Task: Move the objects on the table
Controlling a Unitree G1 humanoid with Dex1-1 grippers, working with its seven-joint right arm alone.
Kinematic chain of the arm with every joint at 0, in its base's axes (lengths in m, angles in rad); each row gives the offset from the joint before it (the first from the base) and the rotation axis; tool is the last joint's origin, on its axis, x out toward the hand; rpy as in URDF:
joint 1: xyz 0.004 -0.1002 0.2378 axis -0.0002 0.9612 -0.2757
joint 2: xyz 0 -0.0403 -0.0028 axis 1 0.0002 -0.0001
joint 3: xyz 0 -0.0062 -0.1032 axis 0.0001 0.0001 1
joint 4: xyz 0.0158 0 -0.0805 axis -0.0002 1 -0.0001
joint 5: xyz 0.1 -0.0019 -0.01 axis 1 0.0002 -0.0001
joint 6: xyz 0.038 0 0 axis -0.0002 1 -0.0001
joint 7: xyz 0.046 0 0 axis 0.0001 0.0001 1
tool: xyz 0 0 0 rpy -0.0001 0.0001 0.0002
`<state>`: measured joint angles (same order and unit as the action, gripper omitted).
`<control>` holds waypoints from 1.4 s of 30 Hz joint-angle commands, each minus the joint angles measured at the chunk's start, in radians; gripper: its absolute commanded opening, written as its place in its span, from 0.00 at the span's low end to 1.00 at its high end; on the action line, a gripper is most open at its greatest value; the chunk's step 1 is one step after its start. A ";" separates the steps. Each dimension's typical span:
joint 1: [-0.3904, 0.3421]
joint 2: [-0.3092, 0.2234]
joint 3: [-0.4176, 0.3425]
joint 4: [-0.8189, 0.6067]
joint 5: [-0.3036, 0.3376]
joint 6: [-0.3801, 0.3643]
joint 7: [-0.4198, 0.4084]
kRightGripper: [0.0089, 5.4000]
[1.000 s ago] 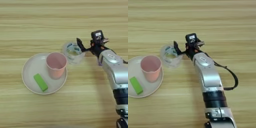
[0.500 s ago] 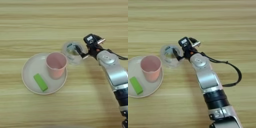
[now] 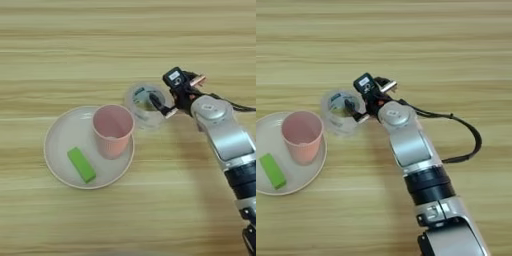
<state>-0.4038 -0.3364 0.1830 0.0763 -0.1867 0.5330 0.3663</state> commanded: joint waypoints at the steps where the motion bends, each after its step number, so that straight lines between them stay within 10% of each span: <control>1: -0.018 -0.067 0.020 -0.013 -0.044 -0.005 0.025 1.00; 30: 0.211 -0.238 0.012 -0.221 -0.100 -0.010 0.129 1.00; 42: 0.234 -0.013 -0.172 -0.279 0.136 -0.189 0.046 1.00</control>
<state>-0.1359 -0.3633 0.0607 -0.1581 -0.0836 0.4370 0.4540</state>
